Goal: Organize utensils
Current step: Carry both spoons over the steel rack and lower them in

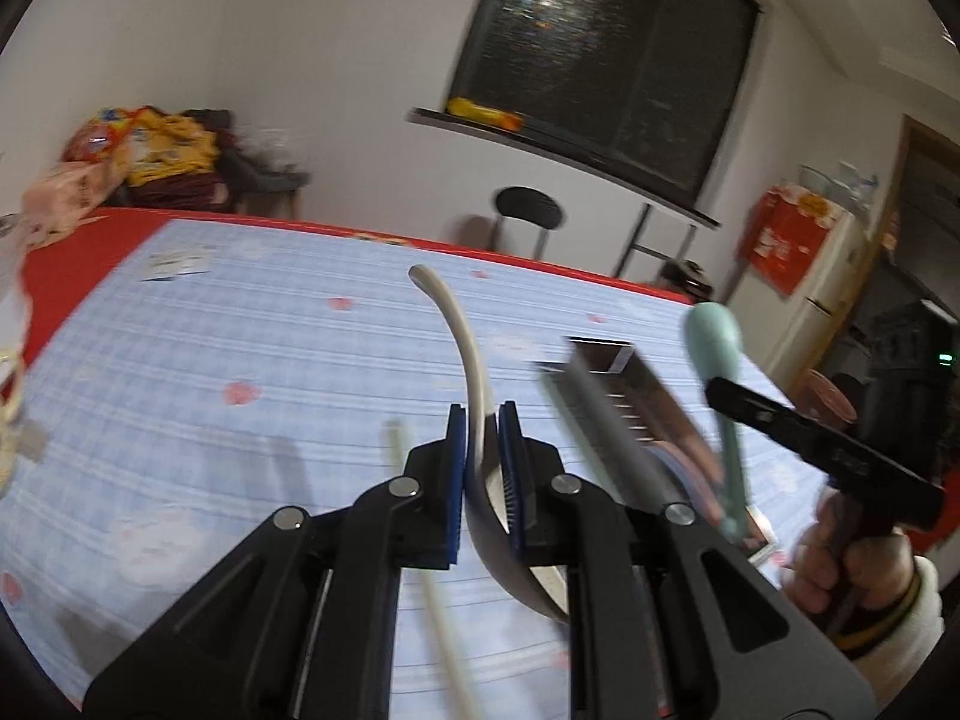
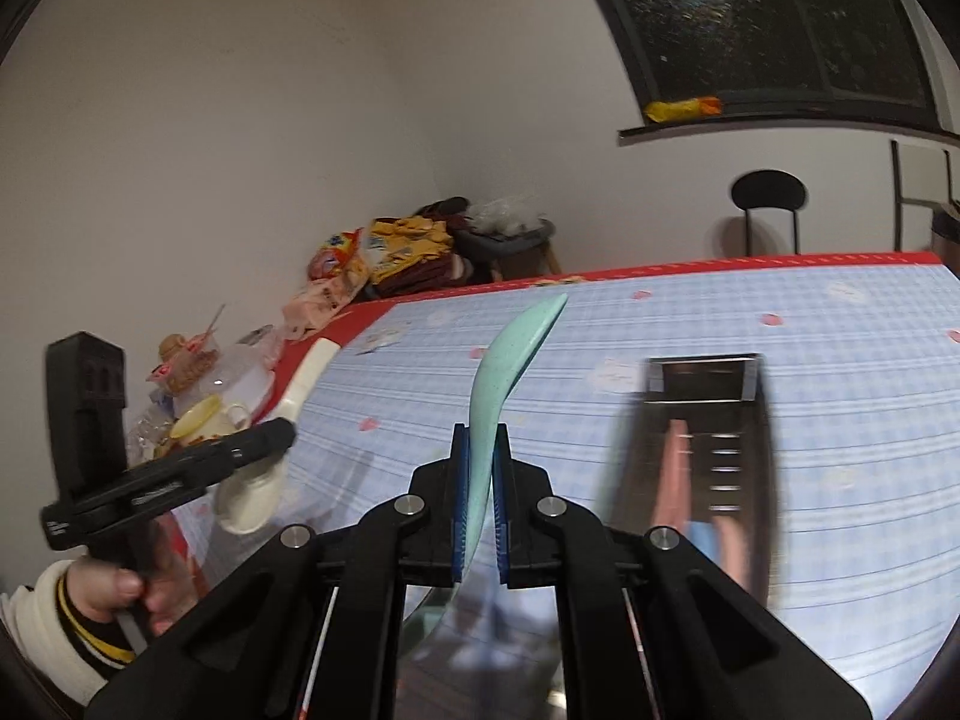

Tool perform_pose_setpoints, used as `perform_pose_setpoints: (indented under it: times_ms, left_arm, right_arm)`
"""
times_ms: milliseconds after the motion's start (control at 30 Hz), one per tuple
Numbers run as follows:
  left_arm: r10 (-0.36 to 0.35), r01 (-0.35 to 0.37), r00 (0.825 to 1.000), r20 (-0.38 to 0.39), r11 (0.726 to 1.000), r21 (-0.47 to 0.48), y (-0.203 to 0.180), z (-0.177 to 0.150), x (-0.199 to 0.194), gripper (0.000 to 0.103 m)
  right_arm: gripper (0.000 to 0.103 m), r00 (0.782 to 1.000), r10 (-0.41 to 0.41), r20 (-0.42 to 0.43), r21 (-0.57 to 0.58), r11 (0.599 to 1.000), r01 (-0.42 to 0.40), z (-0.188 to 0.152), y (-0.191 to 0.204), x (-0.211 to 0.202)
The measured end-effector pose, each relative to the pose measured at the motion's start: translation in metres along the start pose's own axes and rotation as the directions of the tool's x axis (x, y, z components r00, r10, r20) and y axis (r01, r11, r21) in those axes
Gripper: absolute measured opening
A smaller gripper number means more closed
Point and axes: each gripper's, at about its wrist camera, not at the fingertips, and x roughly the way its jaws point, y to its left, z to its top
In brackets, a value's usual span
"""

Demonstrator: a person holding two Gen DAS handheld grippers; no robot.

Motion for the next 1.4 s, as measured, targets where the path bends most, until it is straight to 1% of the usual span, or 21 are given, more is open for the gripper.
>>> perform_pose_setpoints:
  times_ms: [100, 200, 300, 400, 467, 633, 733, 900, 1100, 1400]
  left_arm:
    - [-0.073, 0.073, 0.997, -0.032, 0.997, -0.005, -0.033, 0.001, 0.016, 0.015]
    - [-0.124, 0.124, 0.99, -0.067, 0.992, -0.006, -0.062, -0.001, 0.034, 0.015]
    - [-0.159, 0.16, 0.982, -0.107, 0.987, 0.004, -0.088, -0.003, 0.053, 0.015]
    - [-0.181, 0.184, 0.973, -0.145, 0.983, 0.008, -0.107, -0.007, 0.071, 0.015]
    - [-0.186, 0.19, 0.969, -0.165, 0.982, 0.007, -0.116, -0.01, 0.082, 0.015]
    - [-0.182, 0.186, 0.963, -0.199, 0.983, -0.002, -0.122, -0.018, 0.106, 0.015]
    - [-0.165, 0.172, 0.964, -0.209, 0.985, 0.017, -0.128, -0.022, 0.115, 0.015]
    - [-0.146, 0.155, 0.963, -0.226, 0.988, 0.019, -0.125, -0.027, 0.124, 0.015]
    - [-0.134, 0.142, 0.96, -0.248, 0.99, 0.015, -0.124, -0.031, 0.129, 0.015]
    - [-0.108, 0.116, 0.959, -0.263, 0.993, 0.017, -0.123, -0.037, 0.137, 0.015]
  right_arm:
    - [0.008, 1.0, -0.017, -0.01, 0.011, 1.0, 0.017, 0.0, -0.023, -0.006]
    - [0.008, 1.0, -0.029, 0.0, 0.0, 1.0, 0.029, -0.006, -0.039, -0.015]
    - [0.008, 0.999, -0.025, 0.021, 0.027, 0.999, 0.024, -0.013, -0.06, -0.022]
    - [0.008, 0.999, -0.045, 0.008, 0.045, 0.998, 0.044, -0.015, -0.076, -0.026]
    - [0.008, 0.999, -0.047, -0.004, 0.04, 0.998, 0.047, -0.014, -0.082, -0.03]
    - [0.008, 0.993, -0.099, -0.062, 0.026, 0.995, 0.101, -0.018, -0.087, -0.023]
    - [0.008, 0.987, -0.127, -0.095, -0.012, 0.992, 0.126, -0.022, -0.084, -0.016]
    - [0.008, 0.978, -0.156, -0.141, -0.067, 0.987, 0.148, -0.027, -0.078, -0.004]
    - [0.008, 0.97, -0.17, -0.174, -0.063, 0.985, 0.162, -0.032, -0.082, 0.005]
    - [0.01, 0.969, -0.164, -0.188, -0.066, 0.986, 0.154, -0.034, -0.079, 0.01]
